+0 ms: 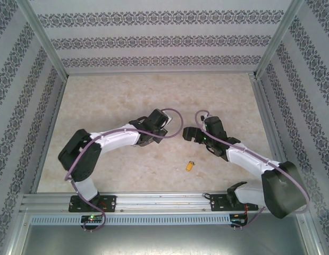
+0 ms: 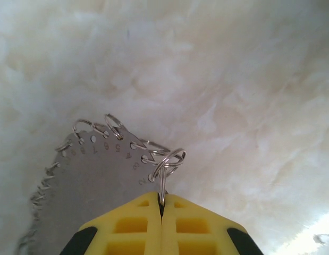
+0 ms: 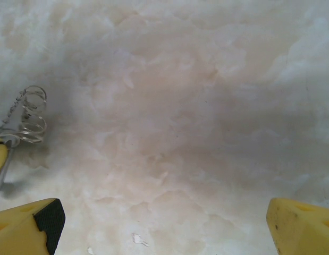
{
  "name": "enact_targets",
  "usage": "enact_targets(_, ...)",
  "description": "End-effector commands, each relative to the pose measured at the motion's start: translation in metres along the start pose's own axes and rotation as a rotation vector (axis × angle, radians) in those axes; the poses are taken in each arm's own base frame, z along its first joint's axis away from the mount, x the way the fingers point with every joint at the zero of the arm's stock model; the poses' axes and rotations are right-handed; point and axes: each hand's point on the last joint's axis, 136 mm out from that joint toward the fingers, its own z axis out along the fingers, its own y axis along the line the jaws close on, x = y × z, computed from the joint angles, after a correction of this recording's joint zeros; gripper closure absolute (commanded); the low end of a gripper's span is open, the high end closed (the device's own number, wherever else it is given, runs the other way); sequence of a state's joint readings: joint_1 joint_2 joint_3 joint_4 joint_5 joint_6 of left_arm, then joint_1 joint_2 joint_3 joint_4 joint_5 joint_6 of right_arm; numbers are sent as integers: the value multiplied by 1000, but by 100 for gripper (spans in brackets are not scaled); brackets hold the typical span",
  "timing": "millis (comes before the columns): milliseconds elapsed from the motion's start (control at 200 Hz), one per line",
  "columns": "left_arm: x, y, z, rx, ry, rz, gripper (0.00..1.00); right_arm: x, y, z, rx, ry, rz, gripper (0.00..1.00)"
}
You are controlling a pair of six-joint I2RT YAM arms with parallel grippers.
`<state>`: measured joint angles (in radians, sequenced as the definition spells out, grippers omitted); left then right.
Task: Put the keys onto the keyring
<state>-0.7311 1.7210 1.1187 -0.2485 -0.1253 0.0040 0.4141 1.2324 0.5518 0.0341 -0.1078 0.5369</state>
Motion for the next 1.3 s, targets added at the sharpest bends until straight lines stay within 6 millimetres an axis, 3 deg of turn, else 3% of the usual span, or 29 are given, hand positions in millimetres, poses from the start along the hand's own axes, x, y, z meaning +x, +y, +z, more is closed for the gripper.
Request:
enact_targets(0, -21, -2, -24, 36, -111, 60, 100, -20, 24, -10, -91, -40, -3, 2)
enact_targets(240, -44, -26, -59, 203, -251, 102, 100, -44, 65, -33, -267, -65, -53, 2)
enact_targets(525, -64, -36, -102, 368, -443, 82, 100, -70, 85, -68, -408, -147, -9, 2)
enact_targets(894, -75, -43, -116, 496, -492, 65, 100, -57, 116, -88, -632, -129, -1, 2)
enact_targets(1294, -83, -53, -139, 607, -588, 92, 100, -43, 126, -96, -708, -106, -69, 8)
